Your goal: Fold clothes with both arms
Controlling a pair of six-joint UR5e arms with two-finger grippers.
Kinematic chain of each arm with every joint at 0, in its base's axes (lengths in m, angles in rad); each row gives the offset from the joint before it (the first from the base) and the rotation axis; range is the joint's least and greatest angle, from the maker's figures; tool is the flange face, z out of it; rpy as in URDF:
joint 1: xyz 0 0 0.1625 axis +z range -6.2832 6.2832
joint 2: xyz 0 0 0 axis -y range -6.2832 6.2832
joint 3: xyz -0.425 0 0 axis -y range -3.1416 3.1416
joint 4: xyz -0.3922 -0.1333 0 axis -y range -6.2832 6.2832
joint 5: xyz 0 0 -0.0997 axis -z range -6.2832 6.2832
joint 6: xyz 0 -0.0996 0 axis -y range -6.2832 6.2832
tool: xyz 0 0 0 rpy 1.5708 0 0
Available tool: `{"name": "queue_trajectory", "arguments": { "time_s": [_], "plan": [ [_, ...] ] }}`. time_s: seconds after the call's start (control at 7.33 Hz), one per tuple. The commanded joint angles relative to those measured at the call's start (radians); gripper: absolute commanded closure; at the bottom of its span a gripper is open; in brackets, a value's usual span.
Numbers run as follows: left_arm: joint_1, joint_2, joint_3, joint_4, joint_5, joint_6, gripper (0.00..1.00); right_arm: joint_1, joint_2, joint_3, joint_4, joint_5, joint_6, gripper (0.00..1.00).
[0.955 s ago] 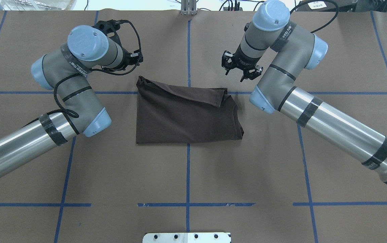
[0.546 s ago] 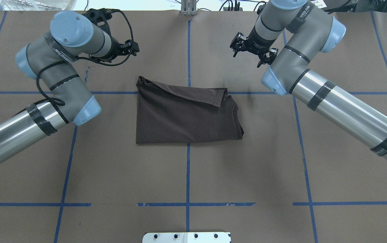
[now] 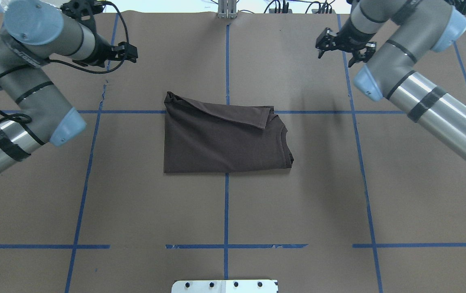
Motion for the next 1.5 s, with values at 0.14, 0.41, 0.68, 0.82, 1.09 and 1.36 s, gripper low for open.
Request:
{"name": "queue_trajectory", "arguments": {
  "time_s": [0.14,0.41,0.68,0.82,1.09,1.36],
  "plan": [
    [-0.284,0.401,-0.19,0.02,-0.142,0.647,0.0,0.263,-0.278,0.032,-0.005,0.11,-0.536,0.0],
    [-0.416,0.408,-0.162,0.192,-0.172,0.925,0.0,0.316,-0.373,0.143,-0.12,0.151,-0.672,0.0],
    [-0.413,0.394,-0.114,0.181,-0.173,0.906,0.0,0.353,-0.389,0.311,-0.38,0.119,-0.684,0.0],
    [-0.413,0.36,-0.066,0.132,-0.172,0.91,0.0,0.353,-0.391,0.322,-0.375,0.085,-0.67,0.0],
    [-0.414,0.381,0.02,0.107,-0.167,0.913,0.0,0.347,-0.418,0.4,-0.384,0.079,-0.671,0.0],
    [-0.417,0.394,-0.022,0.255,-0.243,0.912,0.0,0.353,-0.527,0.562,-0.436,0.082,-0.665,0.0]
  ]
}}
